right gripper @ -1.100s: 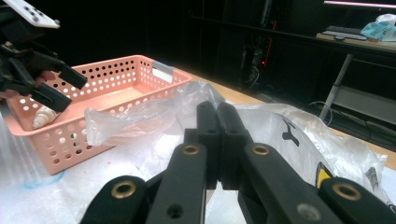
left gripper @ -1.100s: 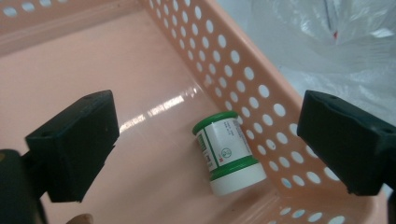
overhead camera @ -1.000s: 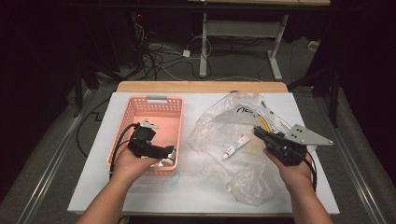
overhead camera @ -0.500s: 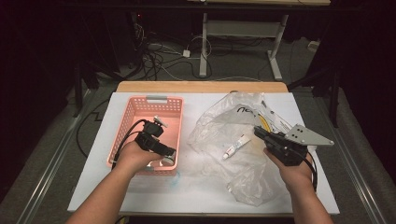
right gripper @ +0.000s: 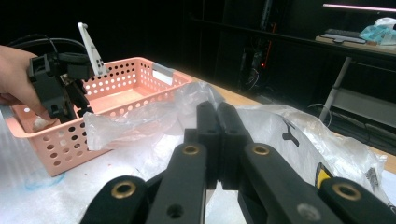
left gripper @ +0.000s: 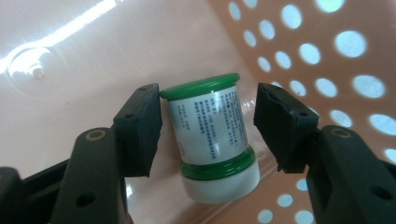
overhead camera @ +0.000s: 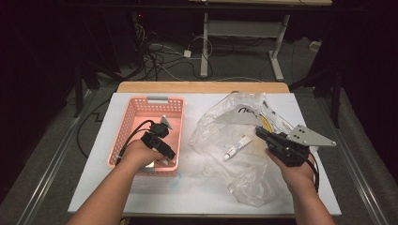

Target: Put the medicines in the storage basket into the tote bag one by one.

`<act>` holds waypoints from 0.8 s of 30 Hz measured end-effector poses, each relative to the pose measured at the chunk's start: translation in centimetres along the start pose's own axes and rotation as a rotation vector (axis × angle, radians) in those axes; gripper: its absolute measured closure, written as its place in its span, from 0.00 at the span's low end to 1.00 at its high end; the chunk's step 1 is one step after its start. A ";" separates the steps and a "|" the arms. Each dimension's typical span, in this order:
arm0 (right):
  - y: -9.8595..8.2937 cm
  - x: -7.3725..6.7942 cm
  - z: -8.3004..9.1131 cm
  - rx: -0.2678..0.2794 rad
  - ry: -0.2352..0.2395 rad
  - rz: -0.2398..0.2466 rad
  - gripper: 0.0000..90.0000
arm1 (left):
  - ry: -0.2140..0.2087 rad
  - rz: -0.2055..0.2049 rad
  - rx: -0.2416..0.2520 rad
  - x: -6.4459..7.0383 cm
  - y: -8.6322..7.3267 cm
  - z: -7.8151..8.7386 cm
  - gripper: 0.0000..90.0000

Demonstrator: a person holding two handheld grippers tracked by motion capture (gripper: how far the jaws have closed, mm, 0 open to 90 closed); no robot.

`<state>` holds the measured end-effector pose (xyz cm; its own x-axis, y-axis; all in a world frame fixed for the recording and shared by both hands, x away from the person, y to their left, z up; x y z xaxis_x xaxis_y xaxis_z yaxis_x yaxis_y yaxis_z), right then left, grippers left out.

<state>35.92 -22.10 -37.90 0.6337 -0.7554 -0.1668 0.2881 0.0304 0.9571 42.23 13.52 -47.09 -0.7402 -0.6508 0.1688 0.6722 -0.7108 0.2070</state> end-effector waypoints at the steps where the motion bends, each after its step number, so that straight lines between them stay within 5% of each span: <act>1: 0.0 0.0 0.0 0.000 0.000 0.000 1.00 | 0.005 0.005 -0.014 0.0 0.0 -0.1 0.48; 7: 0.0 0.0 0.0 -0.003 -0.001 0.002 1.00 | 0.020 -0.013 -0.078 0.1 0.2 -0.6 0.55; 13: 0.0 -0.1 0.0 0.000 -0.001 0.000 1.00 | 0.047 -0.023 -0.070 0.1 0.2 -0.7 0.60; 24: 0.0 0.0 0.1 0.001 -0.005 0.001 1.00 | 0.083 -0.043 0.052 0.7 -0.1 0.9 0.60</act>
<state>35.87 -22.14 -37.84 0.6308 -0.7583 -0.1645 0.2863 0.0304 0.9576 41.65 13.40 -46.18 -0.7630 -0.6415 0.0791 0.6368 -0.7249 0.2627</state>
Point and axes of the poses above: each handheld gripper's, and its own axes: z roughly backward along the jaws, y roughly out of its top, x roughly to its right, the point moved 4 cm from there along -z, roughly forward along the jaws, and after that the axes turned 14 degrees about -z, right-handed, at the moved point
